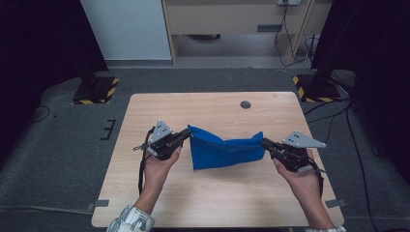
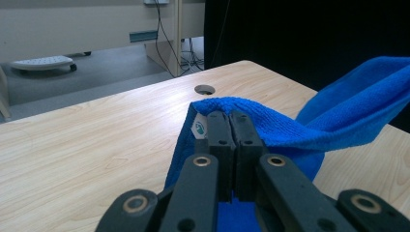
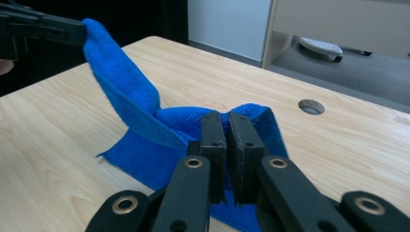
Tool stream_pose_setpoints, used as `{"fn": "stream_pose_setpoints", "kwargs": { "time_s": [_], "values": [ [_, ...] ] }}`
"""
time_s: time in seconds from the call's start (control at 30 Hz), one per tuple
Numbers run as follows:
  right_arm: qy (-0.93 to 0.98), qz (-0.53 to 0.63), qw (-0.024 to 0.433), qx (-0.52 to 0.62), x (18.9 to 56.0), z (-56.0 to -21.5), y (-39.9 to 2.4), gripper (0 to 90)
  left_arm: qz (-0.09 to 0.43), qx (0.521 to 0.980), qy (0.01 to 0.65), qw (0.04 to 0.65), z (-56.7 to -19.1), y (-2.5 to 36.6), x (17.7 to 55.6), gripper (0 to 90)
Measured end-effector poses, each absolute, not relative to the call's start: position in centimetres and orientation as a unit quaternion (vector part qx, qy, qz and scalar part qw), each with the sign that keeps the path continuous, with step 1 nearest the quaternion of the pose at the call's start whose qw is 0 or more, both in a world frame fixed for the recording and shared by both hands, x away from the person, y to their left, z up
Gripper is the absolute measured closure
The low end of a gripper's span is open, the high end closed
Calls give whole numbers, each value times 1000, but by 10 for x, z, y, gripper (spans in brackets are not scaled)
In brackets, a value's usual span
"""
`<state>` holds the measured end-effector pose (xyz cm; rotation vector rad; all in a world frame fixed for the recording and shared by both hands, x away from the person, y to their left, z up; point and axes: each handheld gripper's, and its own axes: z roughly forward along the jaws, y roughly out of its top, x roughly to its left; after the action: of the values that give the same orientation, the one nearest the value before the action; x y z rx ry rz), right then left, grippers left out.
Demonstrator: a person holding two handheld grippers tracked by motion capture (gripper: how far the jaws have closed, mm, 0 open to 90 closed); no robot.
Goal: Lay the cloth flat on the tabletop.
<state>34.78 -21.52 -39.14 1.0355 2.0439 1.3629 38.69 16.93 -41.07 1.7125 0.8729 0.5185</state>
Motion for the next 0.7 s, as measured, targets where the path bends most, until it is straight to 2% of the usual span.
{"fn": "stream_pose_setpoints", "kwargs": {
  "time_s": [0.13,0.27,0.7],
  "values": [
    [748,496,239,371,340,-379,-215,856,226,730,363,534,-402,170,383,883],
    [748,489,244,375,354,-377,-214,854,233,739,367,515,-399,165,395,883],
    [753,459,234,410,426,-418,-220,850,236,747,398,477,-425,149,447,882]
  ]
}}
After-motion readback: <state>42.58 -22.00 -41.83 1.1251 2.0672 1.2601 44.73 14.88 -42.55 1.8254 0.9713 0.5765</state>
